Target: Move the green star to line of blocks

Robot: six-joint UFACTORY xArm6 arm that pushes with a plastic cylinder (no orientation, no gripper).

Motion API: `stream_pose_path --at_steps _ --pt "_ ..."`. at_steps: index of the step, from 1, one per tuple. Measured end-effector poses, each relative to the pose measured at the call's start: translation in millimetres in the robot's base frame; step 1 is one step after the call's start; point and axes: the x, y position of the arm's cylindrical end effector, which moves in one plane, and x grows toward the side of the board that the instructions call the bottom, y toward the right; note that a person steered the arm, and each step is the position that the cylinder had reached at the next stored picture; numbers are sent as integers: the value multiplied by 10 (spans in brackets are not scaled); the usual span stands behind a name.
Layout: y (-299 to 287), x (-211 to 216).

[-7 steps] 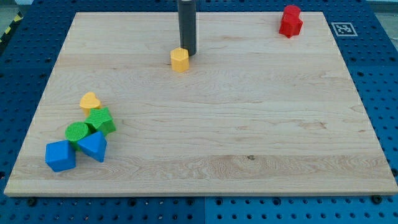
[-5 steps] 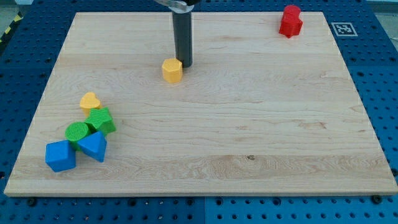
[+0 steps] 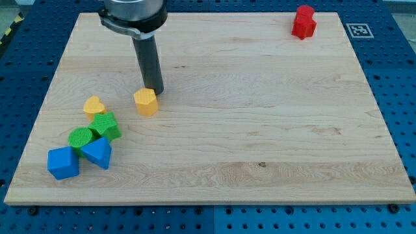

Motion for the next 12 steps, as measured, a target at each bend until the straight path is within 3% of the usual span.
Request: stream_pose_path --at_steps 3,6,8,12 --pt "217 445" --pt "-158 777" --pt "913 624" --pt "2022 -1929"
